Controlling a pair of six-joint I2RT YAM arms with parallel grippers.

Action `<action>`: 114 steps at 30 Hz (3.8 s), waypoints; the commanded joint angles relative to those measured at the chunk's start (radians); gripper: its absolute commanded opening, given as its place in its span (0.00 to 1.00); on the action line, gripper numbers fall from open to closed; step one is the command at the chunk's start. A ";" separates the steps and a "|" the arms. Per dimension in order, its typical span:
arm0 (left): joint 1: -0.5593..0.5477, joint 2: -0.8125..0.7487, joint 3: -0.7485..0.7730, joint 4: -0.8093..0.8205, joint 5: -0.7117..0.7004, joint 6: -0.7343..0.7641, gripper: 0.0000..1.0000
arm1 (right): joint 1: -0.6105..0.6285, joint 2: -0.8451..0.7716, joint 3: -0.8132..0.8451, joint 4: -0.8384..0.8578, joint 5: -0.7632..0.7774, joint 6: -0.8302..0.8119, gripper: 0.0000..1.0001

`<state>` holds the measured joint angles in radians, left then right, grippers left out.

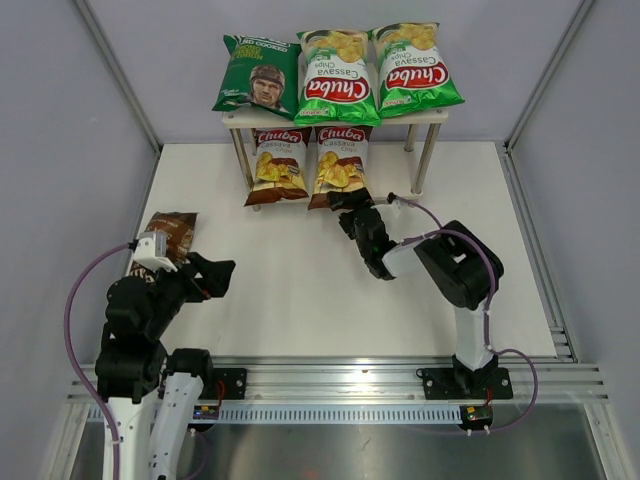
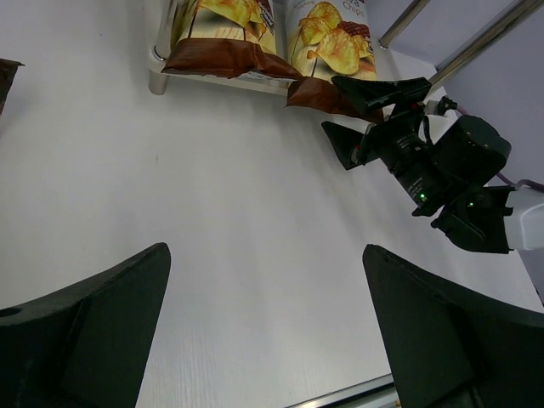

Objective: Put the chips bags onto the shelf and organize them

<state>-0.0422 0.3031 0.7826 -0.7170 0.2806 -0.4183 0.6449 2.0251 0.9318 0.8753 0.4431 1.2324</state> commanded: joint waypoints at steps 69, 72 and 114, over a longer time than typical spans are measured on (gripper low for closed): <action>0.305 1.216 -0.061 0.623 -0.243 -0.368 0.99 | -0.062 -1.370 -0.369 -1.007 -0.758 -0.886 0.99; 0.188 1.107 -0.196 0.694 -0.372 -0.558 0.99 | -0.062 -1.356 -0.369 -1.009 -0.753 -0.886 0.99; 0.245 1.365 -0.036 0.941 0.421 -0.068 0.99 | -0.062 -1.324 -0.367 -0.986 -0.871 -0.898 1.00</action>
<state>0.1883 1.6905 0.7750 0.1749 0.6998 -0.4980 0.5861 0.6994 0.5606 -0.1535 -0.4095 0.3542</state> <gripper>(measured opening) 0.988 0.993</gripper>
